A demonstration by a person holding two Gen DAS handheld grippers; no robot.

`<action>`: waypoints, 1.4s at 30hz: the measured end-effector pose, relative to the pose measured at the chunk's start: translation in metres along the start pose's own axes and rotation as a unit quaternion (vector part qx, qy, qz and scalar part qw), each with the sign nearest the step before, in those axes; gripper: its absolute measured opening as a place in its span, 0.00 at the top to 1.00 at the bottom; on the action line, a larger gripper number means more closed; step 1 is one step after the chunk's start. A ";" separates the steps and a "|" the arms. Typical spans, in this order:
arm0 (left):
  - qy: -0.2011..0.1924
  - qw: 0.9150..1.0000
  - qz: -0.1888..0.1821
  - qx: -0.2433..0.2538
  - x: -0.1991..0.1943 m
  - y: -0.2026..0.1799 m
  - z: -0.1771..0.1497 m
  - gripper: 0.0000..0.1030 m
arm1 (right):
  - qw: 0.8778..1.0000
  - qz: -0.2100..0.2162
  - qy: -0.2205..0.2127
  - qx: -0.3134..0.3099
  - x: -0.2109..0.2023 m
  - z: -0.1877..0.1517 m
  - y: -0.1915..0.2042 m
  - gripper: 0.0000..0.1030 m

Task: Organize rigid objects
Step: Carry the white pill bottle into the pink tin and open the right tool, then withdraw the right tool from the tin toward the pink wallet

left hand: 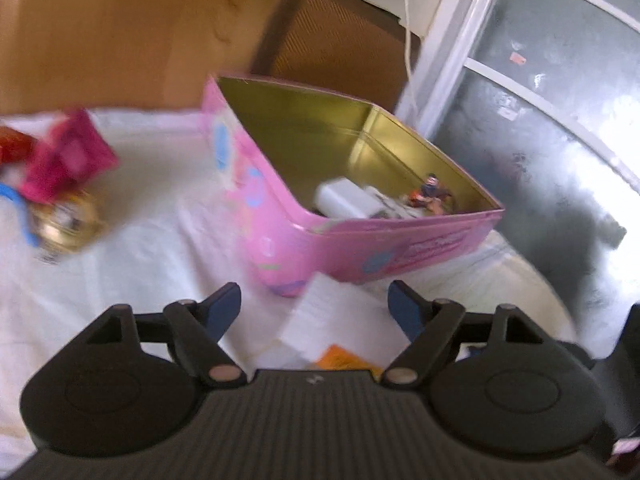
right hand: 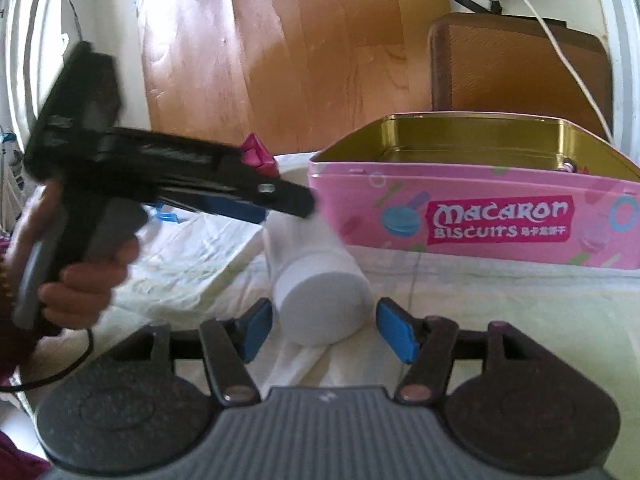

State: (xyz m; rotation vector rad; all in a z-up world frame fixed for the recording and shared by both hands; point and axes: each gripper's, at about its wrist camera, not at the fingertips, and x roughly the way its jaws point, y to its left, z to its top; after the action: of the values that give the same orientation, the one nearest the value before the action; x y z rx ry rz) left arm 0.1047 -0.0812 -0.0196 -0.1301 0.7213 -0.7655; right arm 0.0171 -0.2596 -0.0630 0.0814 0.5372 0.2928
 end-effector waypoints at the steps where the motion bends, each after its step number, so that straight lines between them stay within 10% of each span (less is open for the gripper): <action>1: 0.011 1.000 -0.020 -0.011 0.003 0.000 0.000 0.31 | 1.000 0.003 -0.001 -0.005 0.000 0.000 0.000 0.48; 13: -0.104 0.990 0.023 0.090 -0.012 -0.050 0.082 0.32 | 0.990 -0.008 -0.132 -0.051 -0.017 0.069 -0.009 0.49; 27: -0.100 0.989 0.073 0.083 0.070 -0.037 0.123 0.30 | 0.998 -0.047 -0.038 0.018 0.084 0.105 -0.066 0.49; 31: -0.091 0.989 0.094 0.074 0.077 -0.037 0.122 0.21 | 0.992 -0.109 -0.057 0.041 0.097 0.107 -0.079 0.39; 42: -0.115 0.987 0.104 0.045 0.031 -0.040 0.103 0.20 | 0.981 -0.113 -0.134 0.077 0.047 0.088 -0.069 0.39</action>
State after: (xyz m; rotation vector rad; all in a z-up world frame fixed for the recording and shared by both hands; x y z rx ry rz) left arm 0.1623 -0.1461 0.0552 -0.0590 0.4721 -0.5702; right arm 0.1179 -0.3118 -0.0214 0.2047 0.2958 0.0158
